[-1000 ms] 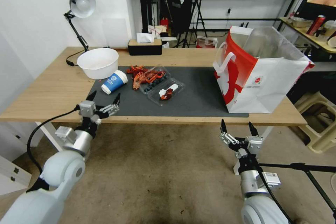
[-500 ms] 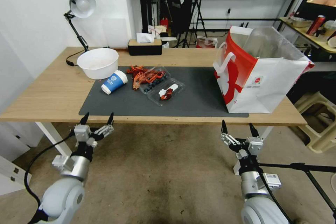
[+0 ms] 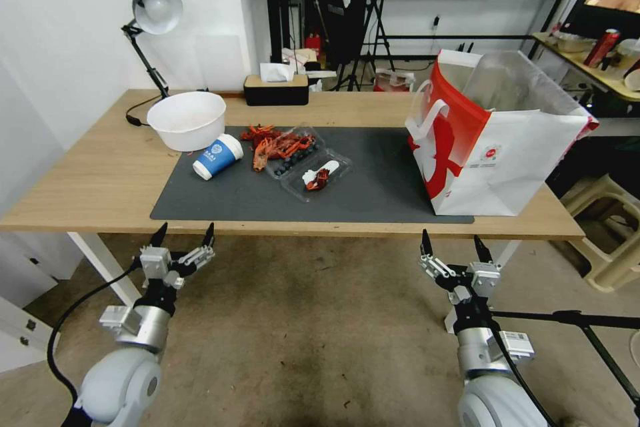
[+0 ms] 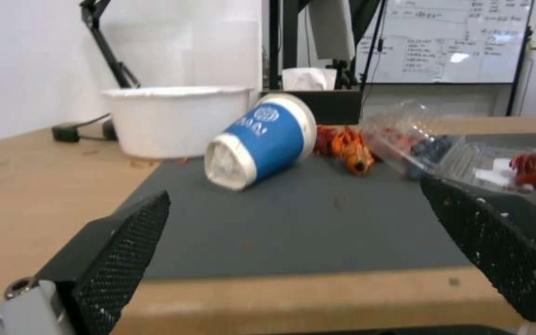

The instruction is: Pick up the trash from the table and place it into the takeout bag.

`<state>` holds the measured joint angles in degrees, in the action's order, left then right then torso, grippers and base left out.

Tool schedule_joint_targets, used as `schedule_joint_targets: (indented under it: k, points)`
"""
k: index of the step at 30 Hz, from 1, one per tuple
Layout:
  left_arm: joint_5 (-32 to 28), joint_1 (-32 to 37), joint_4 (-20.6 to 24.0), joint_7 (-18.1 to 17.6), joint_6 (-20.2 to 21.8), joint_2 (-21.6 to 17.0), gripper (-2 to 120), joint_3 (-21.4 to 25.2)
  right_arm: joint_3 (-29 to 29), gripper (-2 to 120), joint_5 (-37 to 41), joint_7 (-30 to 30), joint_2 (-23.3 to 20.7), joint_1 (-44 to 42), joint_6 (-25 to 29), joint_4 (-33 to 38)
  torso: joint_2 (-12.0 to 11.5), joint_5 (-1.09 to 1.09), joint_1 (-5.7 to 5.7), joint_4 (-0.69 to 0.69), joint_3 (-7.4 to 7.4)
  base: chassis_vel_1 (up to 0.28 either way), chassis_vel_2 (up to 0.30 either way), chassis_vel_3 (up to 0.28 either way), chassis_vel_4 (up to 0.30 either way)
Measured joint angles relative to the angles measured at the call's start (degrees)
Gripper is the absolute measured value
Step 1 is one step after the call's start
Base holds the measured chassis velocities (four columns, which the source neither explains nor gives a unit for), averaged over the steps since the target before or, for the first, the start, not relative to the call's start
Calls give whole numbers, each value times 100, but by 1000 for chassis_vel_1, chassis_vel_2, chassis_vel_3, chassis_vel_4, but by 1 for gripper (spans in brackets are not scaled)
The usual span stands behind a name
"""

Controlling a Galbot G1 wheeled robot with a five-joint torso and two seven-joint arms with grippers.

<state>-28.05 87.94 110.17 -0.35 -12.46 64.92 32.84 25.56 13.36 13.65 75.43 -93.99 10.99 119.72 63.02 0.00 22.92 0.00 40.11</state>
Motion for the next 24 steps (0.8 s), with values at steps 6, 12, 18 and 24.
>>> schedule_joint_targets:
  k: [6, 12, 18, 24]
  points:
    - [-248, -659, 3, 21, 469, -526, 100, -177, -19, 100, -14, -2, 17, 29, 5, -33, 0, 0, 0, -1, 0, 0, 0, 0, 0]
    - [-407, -1016, -143, 31, 584, -875, 100, -345, -103, 100, -25, -3, -1, 99, 5, -72, 0, 0, 0, 2, 0, 0, 0, 0, 0]
    - [-787, -1761, -558, 55, 869, -1321, 100, -808, -117, 100, -49, -4, 16, 105, 4, -88, 0, -1, 0, -1, 0, 0, 0, 0, 0]
    - [-1118, -2502, -1026, 256, 1173, -1628, 100, -1109, -102, 100, -55, -4, 40, 109, 1, -103, 0, -1, 0, 0, 1, 0, 0, 0, 0]
